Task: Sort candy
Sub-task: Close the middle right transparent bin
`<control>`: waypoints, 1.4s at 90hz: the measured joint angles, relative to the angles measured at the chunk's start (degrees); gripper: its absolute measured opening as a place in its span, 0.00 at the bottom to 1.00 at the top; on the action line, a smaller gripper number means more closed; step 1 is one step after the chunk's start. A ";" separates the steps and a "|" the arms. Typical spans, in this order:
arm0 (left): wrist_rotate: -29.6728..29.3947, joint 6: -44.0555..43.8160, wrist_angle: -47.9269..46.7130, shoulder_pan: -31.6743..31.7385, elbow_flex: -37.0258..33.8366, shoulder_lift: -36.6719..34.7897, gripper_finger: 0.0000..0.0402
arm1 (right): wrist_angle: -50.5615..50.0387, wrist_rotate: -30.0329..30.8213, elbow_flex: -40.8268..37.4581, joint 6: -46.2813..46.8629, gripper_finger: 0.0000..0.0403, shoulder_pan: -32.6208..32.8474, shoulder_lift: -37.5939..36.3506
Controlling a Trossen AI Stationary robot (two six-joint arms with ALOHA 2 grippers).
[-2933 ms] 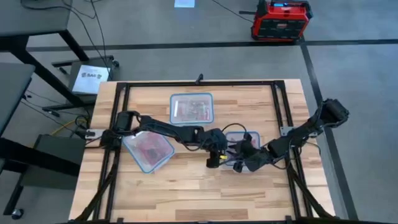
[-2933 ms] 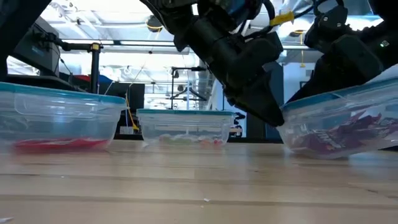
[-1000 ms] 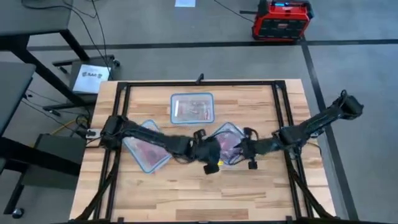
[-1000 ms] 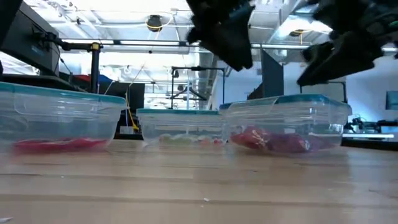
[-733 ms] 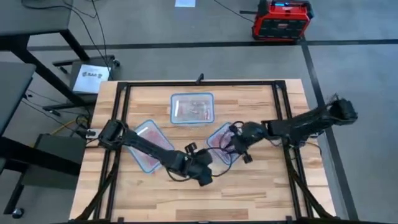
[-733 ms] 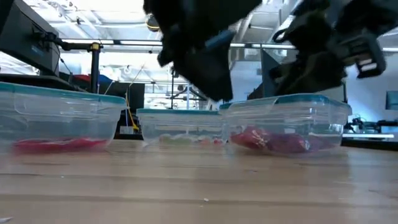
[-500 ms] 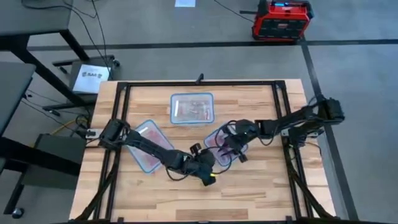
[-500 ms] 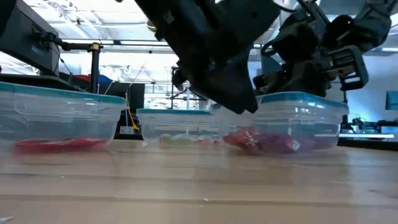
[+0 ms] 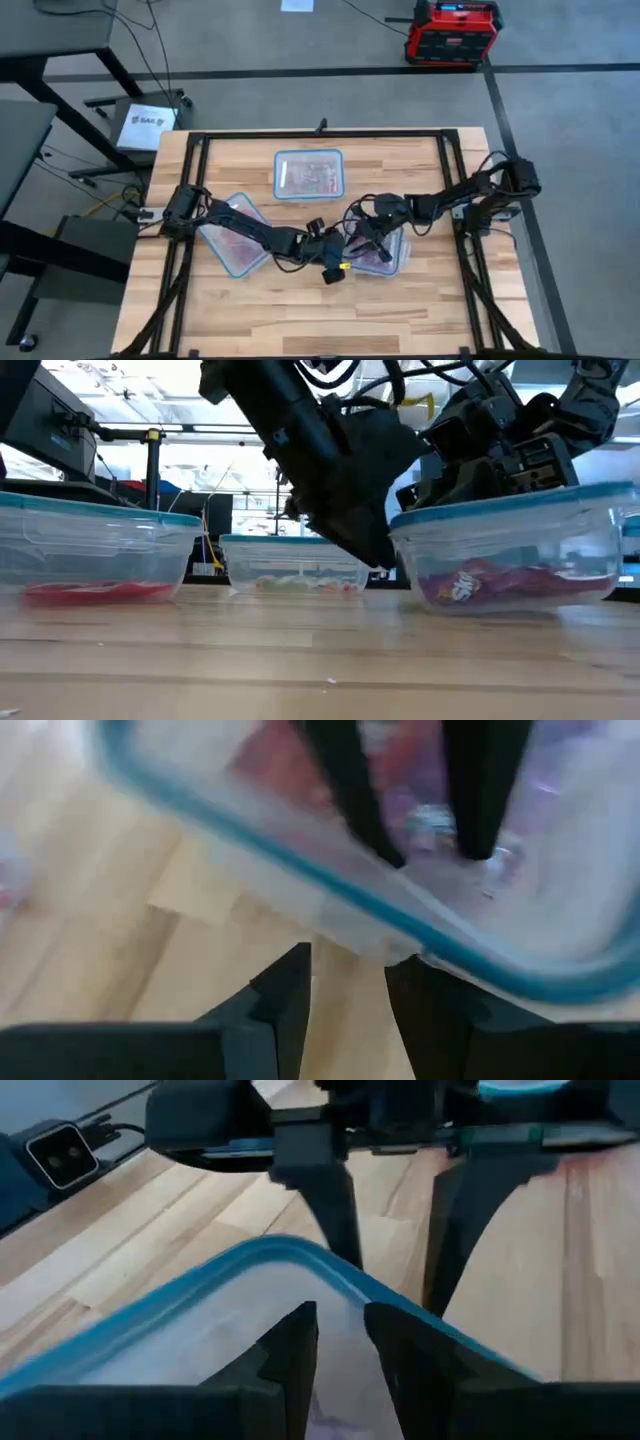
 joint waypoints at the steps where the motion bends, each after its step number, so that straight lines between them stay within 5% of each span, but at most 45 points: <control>1: 0.22 0.06 0.31 0.04 0.00 0.02 0.29 | 0.18 0.04 0.00 0.12 0.25 0.00 0.08; 42: 0.35 6.20 0.35 0.58 -0.07 0.05 0.29 | 2.00 4.00 -0.13 1.79 0.25 0.24 0.53; 83: 8.09 14.33 0.77 2.59 -0.07 0.05 0.29 | 2.45 4.06 -0.17 1.35 0.25 0.22 0.57; 107: 9.31 9.56 0.07 2.67 -0.01 -0.84 0.29 | 1.31 3.92 -0.17 1.34 0.25 0.15 -0.79; 126: 4.84 0.63 -20.55 2.06 6.02 -5.33 0.29 | -7.25 7.62 0.18 1.98 0.25 0.04 -11.29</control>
